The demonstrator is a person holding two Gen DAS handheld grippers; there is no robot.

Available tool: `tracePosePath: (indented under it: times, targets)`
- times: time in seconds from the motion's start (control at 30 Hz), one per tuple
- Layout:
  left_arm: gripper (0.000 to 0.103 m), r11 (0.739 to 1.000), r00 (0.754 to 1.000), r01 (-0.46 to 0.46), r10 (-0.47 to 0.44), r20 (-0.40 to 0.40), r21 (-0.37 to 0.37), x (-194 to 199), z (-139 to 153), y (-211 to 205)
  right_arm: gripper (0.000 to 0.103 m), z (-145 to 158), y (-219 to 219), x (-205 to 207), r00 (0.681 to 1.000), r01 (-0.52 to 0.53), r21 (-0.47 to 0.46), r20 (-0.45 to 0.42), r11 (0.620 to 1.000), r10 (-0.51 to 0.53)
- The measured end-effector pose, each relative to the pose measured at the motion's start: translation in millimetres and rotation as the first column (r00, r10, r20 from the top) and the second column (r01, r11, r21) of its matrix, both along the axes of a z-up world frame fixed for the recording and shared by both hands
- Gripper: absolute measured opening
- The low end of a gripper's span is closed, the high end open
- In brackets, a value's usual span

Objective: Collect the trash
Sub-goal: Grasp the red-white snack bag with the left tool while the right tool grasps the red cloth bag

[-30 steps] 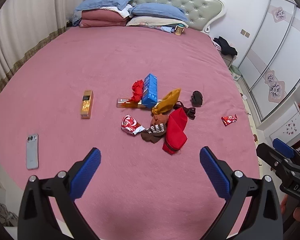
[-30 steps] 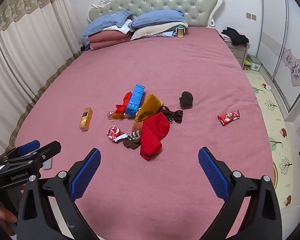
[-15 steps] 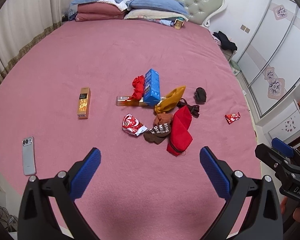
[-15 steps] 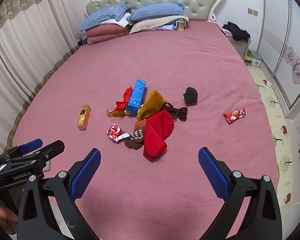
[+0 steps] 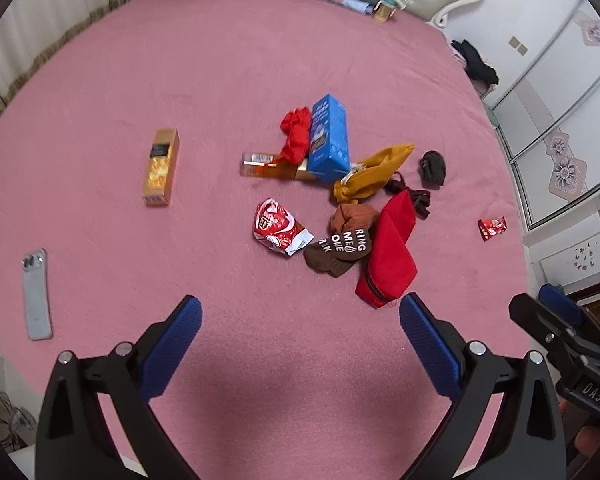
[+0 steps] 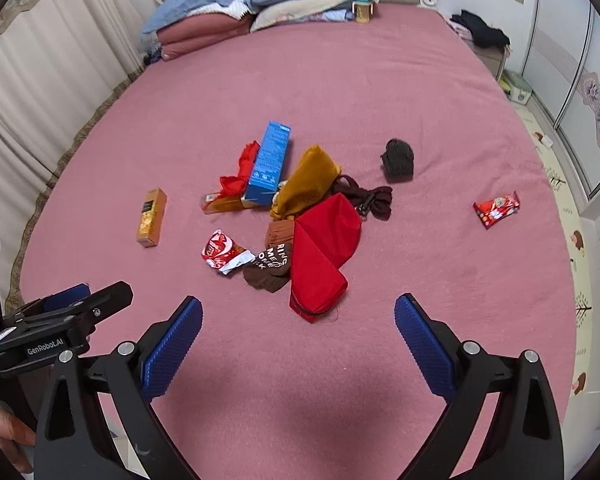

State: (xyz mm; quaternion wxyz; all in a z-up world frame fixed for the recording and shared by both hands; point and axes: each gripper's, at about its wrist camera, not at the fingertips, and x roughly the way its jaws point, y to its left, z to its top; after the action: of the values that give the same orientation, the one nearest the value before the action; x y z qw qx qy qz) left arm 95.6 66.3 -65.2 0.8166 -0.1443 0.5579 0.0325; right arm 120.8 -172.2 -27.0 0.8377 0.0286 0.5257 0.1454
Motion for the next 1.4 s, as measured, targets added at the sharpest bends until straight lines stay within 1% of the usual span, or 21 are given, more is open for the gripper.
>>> tracePosePath:
  times: [0.3,0.53,0.63,0.73,0.83,0.93,1.03,1.07,1.13,1.17,1.2,1.23,1.27,1.3,1.33,1.37,1.4]
  targets:
    - [0.099,0.999,0.997,-0.016,0.013,-0.082,-0.040,45,-48,11,0.093,-49,10,41,0.997,0.025,-0.017,-0.079,1.000,-0.026]
    - [0.099,0.998,0.989,-0.030,0.022,-0.149,-0.052,80,-91,16,0.092,-95,12,74,0.985,0.063,-0.021,-0.158,0.998,-0.066]
    - [0.099,0.997,0.984,-0.037,0.025,-0.176,-0.066,92,-109,18,0.092,-111,15,84,0.980,0.062,-0.024,-0.186,0.998,-0.065]
    - [0.099,0.997,0.980,-0.036,0.022,-0.198,-0.070,102,-126,18,0.092,-123,18,91,0.976,0.062,-0.030,-0.208,0.998,-0.067]
    - [0.099,0.998,0.972,-0.032,0.017,-0.233,-0.059,111,-145,17,0.092,-141,20,100,0.968,0.072,-0.028,-0.240,0.997,-0.077]
    - [0.099,0.998,0.966,-0.044,0.032,-0.257,-0.040,120,-162,19,0.091,-154,22,107,0.964,0.072,-0.031,-0.256,0.997,-0.078]
    - [0.098,0.996,0.958,-0.067,0.050,-0.282,-0.052,130,-180,24,0.087,-166,24,114,0.959,0.077,-0.032,-0.272,0.997,-0.082]
    - [0.097,0.995,0.955,-0.075,0.053,-0.293,-0.064,133,-186,26,0.086,-170,24,117,0.957,0.078,-0.032,-0.278,0.996,-0.084]
    - [0.088,0.993,0.943,-0.086,0.054,-0.327,-0.083,139,-197,27,0.082,-177,24,121,0.953,0.078,-0.033,-0.292,0.996,-0.085]
    - [0.078,0.992,0.939,-0.081,0.044,-0.342,-0.095,141,-202,26,0.082,-181,24,123,0.948,0.082,-0.025,-0.306,0.996,-0.086]
    - [0.071,0.994,0.935,-0.071,0.038,-0.354,-0.083,143,-205,24,0.081,-184,23,124,0.946,0.087,-0.021,-0.311,0.996,-0.089]
    - [0.068,0.997,0.929,-0.056,0.035,-0.370,-0.046,144,-207,21,0.079,-185,23,125,0.945,0.090,-0.024,-0.313,0.996,-0.093]
    - [0.067,0.998,0.928,-0.050,0.033,-0.371,-0.036,145,-208,19,0.078,-187,23,126,0.943,0.095,-0.023,-0.317,0.995,-0.097]
    - [0.063,0.998,0.929,-0.049,0.033,-0.368,-0.032,146,-208,18,0.071,-188,22,126,0.942,0.096,-0.014,-0.321,0.995,-0.096]
    - [0.061,0.999,0.929,-0.049,0.038,-0.367,-0.021,146,-207,17,0.061,-189,22,125,0.940,0.098,0.010,-0.329,0.995,-0.089]
    - [0.058,0.998,0.932,-0.050,0.037,-0.362,-0.024,145,-205,17,0.058,-188,22,127,0.939,0.095,0.021,-0.334,0.995,-0.083]
    - [0.053,0.998,0.935,-0.050,0.036,-0.352,-0.029,144,-203,17,0.051,-187,23,125,0.940,0.091,0.022,-0.333,0.996,-0.079]
